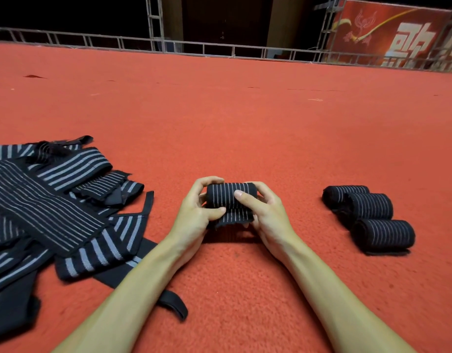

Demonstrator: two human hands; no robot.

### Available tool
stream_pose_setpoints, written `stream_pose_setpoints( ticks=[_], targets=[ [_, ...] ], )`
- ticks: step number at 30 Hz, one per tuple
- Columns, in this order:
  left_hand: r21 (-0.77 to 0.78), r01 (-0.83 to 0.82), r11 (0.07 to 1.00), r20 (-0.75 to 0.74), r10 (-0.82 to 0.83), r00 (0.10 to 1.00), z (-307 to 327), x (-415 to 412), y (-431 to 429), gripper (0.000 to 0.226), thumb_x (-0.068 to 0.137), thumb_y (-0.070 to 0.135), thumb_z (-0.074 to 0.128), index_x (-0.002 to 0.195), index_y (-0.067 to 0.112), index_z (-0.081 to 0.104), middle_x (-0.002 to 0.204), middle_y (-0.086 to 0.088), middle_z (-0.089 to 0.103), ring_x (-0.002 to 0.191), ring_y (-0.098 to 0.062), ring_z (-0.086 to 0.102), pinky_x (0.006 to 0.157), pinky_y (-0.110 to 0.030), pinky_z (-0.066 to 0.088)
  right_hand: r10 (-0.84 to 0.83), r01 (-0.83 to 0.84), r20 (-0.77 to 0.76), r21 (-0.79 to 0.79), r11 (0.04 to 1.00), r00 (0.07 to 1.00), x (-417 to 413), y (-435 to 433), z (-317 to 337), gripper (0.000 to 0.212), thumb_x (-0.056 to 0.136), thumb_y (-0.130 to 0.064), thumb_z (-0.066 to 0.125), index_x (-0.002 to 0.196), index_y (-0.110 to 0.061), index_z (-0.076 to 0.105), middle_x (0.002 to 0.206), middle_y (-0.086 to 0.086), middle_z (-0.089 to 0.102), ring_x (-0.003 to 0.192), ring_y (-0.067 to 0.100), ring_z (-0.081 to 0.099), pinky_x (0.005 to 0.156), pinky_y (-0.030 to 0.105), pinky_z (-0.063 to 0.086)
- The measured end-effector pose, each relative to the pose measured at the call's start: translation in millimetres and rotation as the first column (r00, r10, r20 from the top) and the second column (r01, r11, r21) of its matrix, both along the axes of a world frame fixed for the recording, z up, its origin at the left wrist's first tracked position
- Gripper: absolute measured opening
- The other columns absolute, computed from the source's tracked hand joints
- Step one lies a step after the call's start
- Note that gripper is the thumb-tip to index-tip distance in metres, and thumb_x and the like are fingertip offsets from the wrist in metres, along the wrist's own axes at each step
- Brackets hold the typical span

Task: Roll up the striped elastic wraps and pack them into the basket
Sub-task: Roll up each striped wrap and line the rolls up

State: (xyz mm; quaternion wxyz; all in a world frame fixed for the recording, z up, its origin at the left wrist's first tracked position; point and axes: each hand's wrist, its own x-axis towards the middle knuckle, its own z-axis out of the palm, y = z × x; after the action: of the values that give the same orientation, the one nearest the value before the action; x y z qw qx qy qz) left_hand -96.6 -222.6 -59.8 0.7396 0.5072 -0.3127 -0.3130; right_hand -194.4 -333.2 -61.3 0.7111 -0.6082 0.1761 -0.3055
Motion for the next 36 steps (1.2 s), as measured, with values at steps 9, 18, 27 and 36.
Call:
stream_pose_setpoints(
  ticks=[9,18,27,36],
  targets=[
    [0.025,-0.077,0.997,-0.071,0.079,0.994,-2.6,-3.5,-7.6,0.047,0.074,0.034,0.066,0.116,0.017,0.055,0.098,-0.006,0.06,0.068,-0.013,0.059,0.05,-0.023,0.041,0.045,-0.045,0.084,-0.008,0.999,0.995,-4.4,-2.2,1.8,0.034,0.076,0.007,0.069,0.101,-0.015,0.065,0.095,0.009,0.063,0.081,0.018,0.06,0.069,0.027,0.053],
    [0.074,-0.188,0.979,0.086,0.181,0.98,-12.6,6.2,-7.6,0.041,0.082,0.007,0.07,0.12,0.014,0.058,0.113,-0.008,0.061,0.077,-0.012,0.068,0.064,-0.022,0.055,0.044,-0.08,0.165,0.217,0.973,0.985,4.1,-6.3,-3.1,0.036,0.076,-0.008,0.068,0.112,-0.006,0.064,0.097,0.014,0.062,0.084,0.02,0.065,0.073,0.029,0.057],
    [0.241,-0.33,0.913,0.296,0.255,0.921,-3.0,-5.9,2.3,0.038,0.078,0.011,0.077,0.113,0.013,0.061,0.104,-0.003,0.067,0.064,-0.009,0.069,0.058,-0.029,0.056,-0.088,0.089,-0.017,0.084,0.992,0.996,3.9,-5.2,-8.1,0.025,0.084,0.005,0.066,0.105,-0.008,0.061,0.091,0.008,0.063,0.083,0.018,0.061,0.068,0.023,0.055],
    [0.371,-0.018,0.928,0.288,-0.096,0.953,22.7,-66.1,5.2,0.043,0.068,0.011,0.083,0.107,0.018,0.068,0.108,-0.005,0.071,0.092,-0.027,0.07,0.091,-0.044,0.054,-0.203,0.003,-0.336,-0.511,0.86,0.92,-115.0,-32.1,22.2,0.032,0.071,-0.027,0.084,0.1,-0.025,0.072,0.094,-0.005,0.072,0.085,0.003,0.065,0.085,0.03,0.052]
  ],
)
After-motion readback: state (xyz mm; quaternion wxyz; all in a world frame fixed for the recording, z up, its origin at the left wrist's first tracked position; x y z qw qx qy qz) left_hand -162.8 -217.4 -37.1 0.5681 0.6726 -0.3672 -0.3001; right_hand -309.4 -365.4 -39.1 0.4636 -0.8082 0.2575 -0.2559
